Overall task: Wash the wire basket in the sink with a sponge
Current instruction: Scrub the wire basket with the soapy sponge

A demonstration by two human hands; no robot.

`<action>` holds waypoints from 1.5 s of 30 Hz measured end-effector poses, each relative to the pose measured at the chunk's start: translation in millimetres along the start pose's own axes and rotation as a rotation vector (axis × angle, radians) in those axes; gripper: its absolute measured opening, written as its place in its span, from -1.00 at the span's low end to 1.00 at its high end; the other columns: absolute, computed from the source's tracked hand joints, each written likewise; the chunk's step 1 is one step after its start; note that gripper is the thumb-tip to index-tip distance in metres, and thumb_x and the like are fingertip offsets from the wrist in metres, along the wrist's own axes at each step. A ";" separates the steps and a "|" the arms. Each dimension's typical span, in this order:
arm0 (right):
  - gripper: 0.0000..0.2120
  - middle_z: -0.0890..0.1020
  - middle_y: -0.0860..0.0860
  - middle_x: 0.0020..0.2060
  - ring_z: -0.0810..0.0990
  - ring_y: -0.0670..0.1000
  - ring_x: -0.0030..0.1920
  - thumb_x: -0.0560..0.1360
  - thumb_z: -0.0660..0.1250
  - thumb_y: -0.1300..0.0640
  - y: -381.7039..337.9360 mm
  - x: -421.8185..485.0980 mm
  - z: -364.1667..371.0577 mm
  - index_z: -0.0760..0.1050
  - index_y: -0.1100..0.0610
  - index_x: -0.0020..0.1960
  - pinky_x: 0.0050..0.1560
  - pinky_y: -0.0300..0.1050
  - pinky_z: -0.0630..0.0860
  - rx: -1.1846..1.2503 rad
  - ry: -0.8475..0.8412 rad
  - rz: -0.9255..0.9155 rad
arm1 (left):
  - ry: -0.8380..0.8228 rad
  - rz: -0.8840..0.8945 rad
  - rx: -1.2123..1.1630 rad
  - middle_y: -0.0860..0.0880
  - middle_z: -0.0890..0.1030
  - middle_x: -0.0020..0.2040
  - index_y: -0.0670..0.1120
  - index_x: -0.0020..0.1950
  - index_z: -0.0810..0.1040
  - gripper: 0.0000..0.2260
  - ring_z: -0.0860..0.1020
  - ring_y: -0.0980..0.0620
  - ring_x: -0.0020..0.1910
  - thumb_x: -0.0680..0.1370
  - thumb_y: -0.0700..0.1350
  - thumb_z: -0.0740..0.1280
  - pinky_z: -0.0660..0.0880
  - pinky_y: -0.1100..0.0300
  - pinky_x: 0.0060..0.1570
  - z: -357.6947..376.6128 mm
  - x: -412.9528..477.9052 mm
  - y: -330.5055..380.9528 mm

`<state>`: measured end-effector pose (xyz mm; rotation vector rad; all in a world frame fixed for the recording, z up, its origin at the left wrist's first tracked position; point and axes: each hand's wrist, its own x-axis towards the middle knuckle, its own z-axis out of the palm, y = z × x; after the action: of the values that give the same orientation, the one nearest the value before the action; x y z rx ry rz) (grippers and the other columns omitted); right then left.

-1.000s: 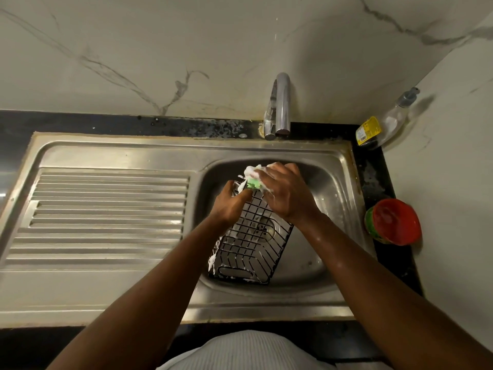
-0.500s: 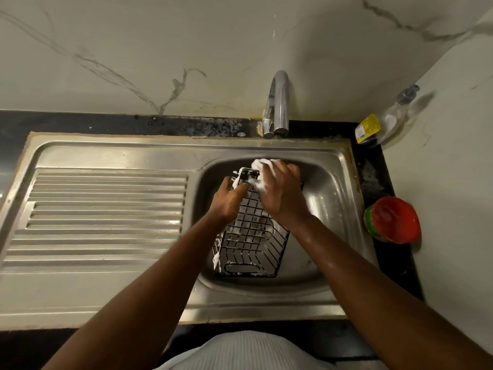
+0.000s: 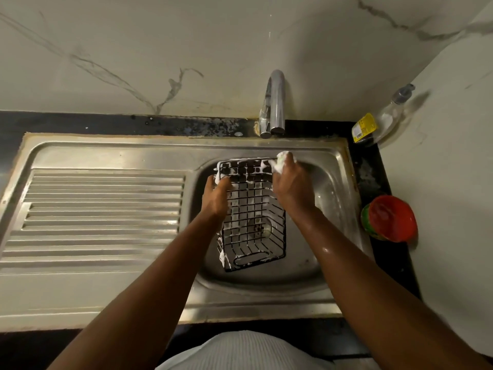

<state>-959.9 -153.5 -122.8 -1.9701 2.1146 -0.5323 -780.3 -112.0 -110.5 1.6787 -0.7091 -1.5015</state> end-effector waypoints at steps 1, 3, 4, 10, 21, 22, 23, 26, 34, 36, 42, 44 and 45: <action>-0.56 0.67 0.26 0.09 0.70 0.16 0.02 0.67 0.27 0.04 -1.8 0.7 0.2 0.41 0.29 0.44 -0.18 -0.16 0.54 -0.012 -0.005 0.042 | 0.018 -0.008 -0.028 -0.18 0.61 0.18 -0.02 0.23 0.49 -0.51 0.58 -0.24 0.19 0.41 0.23 0.28 0.54 -0.27 0.16 0.9 0.9 -0.5; -0.61 0.70 0.22 0.03 0.71 0.12 -0.03 0.67 0.25 -0.03 -3.8 -2.6 0.5 0.51 0.27 0.31 -0.23 -0.16 0.53 -0.032 -0.032 0.065 | 0.055 -0.017 -0.085 -0.20 0.62 0.21 -0.08 0.28 0.51 -0.37 0.58 -0.26 0.21 0.34 0.27 0.29 0.57 -0.26 0.15 0.2 5.8 -2.7; -0.61 0.70 0.21 0.01 0.72 0.13 -0.04 0.67 0.26 -0.03 -5.5 -5.1 0.1 0.52 0.26 0.28 -0.22 -0.12 0.59 -0.023 -0.032 0.056 | 0.074 -0.020 -0.117 -0.20 0.63 0.21 -0.08 0.31 0.51 -0.35 0.59 -0.26 0.21 0.34 0.29 0.28 0.57 -0.26 0.14 -1.0 10.4 -5.9; -0.55 0.72 0.17 0.03 0.73 0.12 -0.06 0.64 0.30 -0.07 2.1 -32.1 8.0 0.48 0.21 0.39 -0.11 -0.05 0.66 -0.130 -0.064 0.009 | 0.174 -0.079 -0.284 -0.18 0.66 0.19 -0.14 0.39 0.48 -0.43 0.64 -0.17 0.10 0.52 0.19 0.24 0.58 0.00 -0.13 0.4 6.7 -5.7; -0.64 0.71 0.11 -0.02 0.70 0.10 -0.08 0.62 0.29 -0.10 28.4 -75.5 14.9 0.53 0.13 0.26 -0.13 -0.10 0.49 -0.157 -0.202 0.152 | 0.252 -0.159 -0.456 -0.17 0.64 0.17 -0.08 0.12 0.49 -0.68 0.60 -0.20 0.18 0.61 0.15 0.22 0.53 -0.15 0.21 -4.3 7.0 -17.9; -0.64 0.71 0.12 0.01 0.70 0.12 -0.04 0.62 0.29 -0.08 31.6 -74.8 13.9 0.52 0.13 0.29 -0.10 -0.09 0.50 -0.152 -0.214 0.163 | 0.258 -0.170 -0.484 -0.14 0.64 0.17 -0.05 0.06 0.49 -0.72 0.60 -0.18 0.18 0.63 0.16 0.22 0.54 -0.15 0.23 -5.5 7.6 -17.4; -0.63 0.71 0.13 0.04 0.69 0.13 0.00 0.62 0.30 -0.06 34.3 -74.3 12.6 0.51 0.13 0.32 -0.09 -0.10 0.48 -0.143 -0.230 0.170 | 0.261 -0.178 -0.510 -0.12 0.63 0.15 -0.02 0.02 0.48 -0.75 0.59 -0.16 0.16 0.65 0.16 0.22 0.54 -0.15 0.22 -6.7 9.2 -17.3; -0.64 0.69 0.16 0.08 0.67 0.17 0.05 0.61 0.31 0.00 41.4 -77.6 10.9 0.51 0.14 0.35 -0.09 -0.10 0.42 -0.080 -0.251 0.214 | 0.296 -0.192 -0.536 -0.09 0.61 0.11 -0.01 0.01 0.47 -0.77 0.58 -0.14 0.16 0.65 0.14 0.22 0.54 -0.15 0.22 -9.1 9.9 -12.8; -0.56 0.65 0.24 0.19 0.68 0.21 0.14 0.64 0.29 0.14 26.9 -56.5 9.5 0.39 0.19 0.49 0.01 -0.04 0.61 0.139 -0.168 0.408 | 0.269 -0.291 -0.624 -0.11 0.66 0.07 -0.01 0.00 0.46 -0.78 0.61 -0.11 0.01 0.61 0.12 0.20 0.56 -0.04 0.09 -3.3 -5.0 -19.9; -0.54 0.63 0.27 0.20 0.68 0.18 0.13 0.66 0.26 0.12 29.9 -43.2 2.7 0.34 0.22 0.52 0.02 -0.05 0.65 0.051 -0.179 0.296 | 0.236 -0.314 -0.647 -0.12 0.66 0.02 -0.03 0.01 0.51 -0.77 0.62 -0.11 -0.02 0.60 0.11 0.20 0.58 -0.02 0.09 -4.1 -7.1 -21.1; -0.64 0.63 0.31 0.07 0.64 0.31 0.07 0.64 0.26 0.17 43.1 -21.3 -25.1 0.41 0.31 0.38 0.04 0.14 0.56 0.026 -0.125 0.138 | 0.221 -0.287 -0.506 -0.18 0.68 0.22 -0.10 0.32 0.56 -0.57 0.64 -0.11 0.09 0.59 0.14 0.28 0.54 -0.01 0.02 -10.1 -4.2 -17.1; -0.57 0.63 0.32 0.16 0.64 0.28 0.15 0.62 0.26 0.22 47.9 -12.8 -29.8 0.38 0.27 0.47 0.09 0.08 0.58 -0.086 -0.079 0.119 | 0.307 -0.301 -0.504 -0.18 0.61 0.33 -0.08 0.43 0.50 -0.49 0.60 -0.11 0.21 0.57 0.18 0.36 0.53 -0.01 0.08 -9.3 -1.8 -15.9; -0.54 0.63 0.32 0.15 0.65 0.28 0.14 0.60 0.26 0.24 51.8 -9.1 -34.0 0.36 0.27 0.49 0.09 0.07 0.59 -0.105 -0.075 0.118 | 0.380 -0.329 -0.478 -0.19 0.56 0.40 -0.09 0.50 0.43 -0.39 0.57 -0.15 0.30 0.54 0.18 0.41 0.54 -0.04 0.17 -7.2 -0.3 -15.7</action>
<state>-1019.7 -138.0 -112.9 -1.8717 2.2359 -0.3281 -774.6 -101.8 -123.2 1.6764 0.1308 -1.3659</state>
